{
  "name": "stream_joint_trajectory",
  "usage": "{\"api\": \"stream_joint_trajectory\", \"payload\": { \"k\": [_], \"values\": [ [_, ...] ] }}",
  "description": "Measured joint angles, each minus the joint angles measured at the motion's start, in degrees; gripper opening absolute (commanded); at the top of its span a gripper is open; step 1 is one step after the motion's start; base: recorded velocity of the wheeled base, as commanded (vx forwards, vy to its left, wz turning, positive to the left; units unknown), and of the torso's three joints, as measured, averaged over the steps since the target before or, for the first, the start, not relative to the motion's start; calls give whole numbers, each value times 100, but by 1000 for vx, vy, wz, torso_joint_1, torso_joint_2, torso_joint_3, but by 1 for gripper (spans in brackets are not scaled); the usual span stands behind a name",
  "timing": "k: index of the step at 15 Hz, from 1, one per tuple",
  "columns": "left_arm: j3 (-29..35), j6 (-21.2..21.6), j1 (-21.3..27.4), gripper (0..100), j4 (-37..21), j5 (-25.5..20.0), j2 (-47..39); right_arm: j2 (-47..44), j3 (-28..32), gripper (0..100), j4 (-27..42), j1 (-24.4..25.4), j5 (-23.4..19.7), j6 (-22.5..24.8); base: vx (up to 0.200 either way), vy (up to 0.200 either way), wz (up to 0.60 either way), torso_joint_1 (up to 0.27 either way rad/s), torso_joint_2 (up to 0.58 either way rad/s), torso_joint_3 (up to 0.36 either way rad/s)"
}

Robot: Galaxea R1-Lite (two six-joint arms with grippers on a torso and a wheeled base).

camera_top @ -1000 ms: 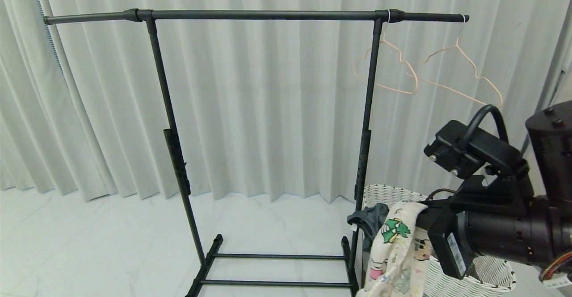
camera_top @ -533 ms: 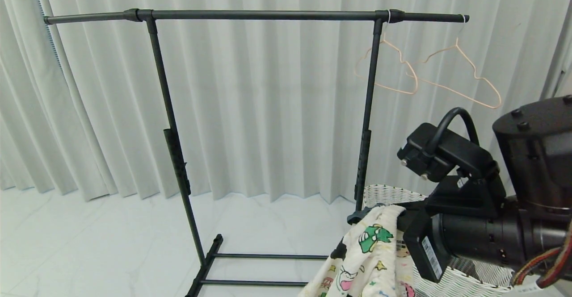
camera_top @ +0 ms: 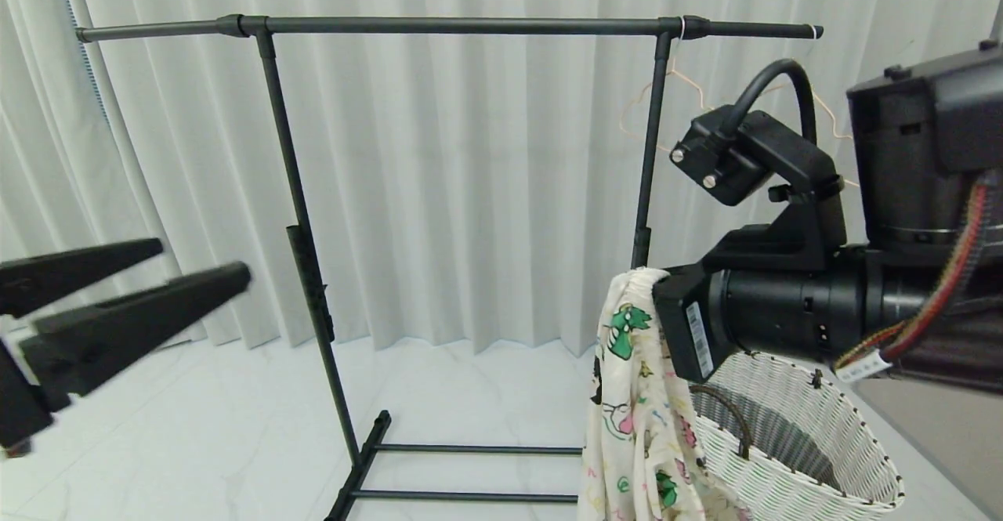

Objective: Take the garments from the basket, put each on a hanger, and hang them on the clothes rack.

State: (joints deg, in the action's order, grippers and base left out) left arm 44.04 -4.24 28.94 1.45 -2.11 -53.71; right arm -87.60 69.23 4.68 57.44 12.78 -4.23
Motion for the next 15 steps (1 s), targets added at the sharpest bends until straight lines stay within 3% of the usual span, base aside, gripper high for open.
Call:
{"api": "stream_joint_trajectory", "payload": {
  "k": [3, 5, 9, 11, 15],
  "values": [
    [-518, -546, 1609, 100, 328, 503, -690, -311, 458, 0, -23, -30, -5, 0, 0, 0, 0, 0, 0, 0],
    [-863, -657, 2271, 100, 750, 601, -998, -462, 708, 0, -26, 0, -9, 2, 0, 0, 0, 0, 0, 0],
    [-955, -686, 2831, 100, 1825, 752, -1822, -608, 1059, 0, -22, 206, 9, 10, 0, 0, 0, 0, 0, 0],
    [-866, -739, 3023, 100, 2014, 1168, -2283, -633, 1130, 0, -15, 330, 16, 10, 0, 0, 0, 0, 0, 0],
    [-384, -1557, 3120, 100, 2487, 2047, -3115, -630, 1152, 0, -12, 444, 183, 13, 0, 0, 0, 0, 0, 0]
  ]
}}
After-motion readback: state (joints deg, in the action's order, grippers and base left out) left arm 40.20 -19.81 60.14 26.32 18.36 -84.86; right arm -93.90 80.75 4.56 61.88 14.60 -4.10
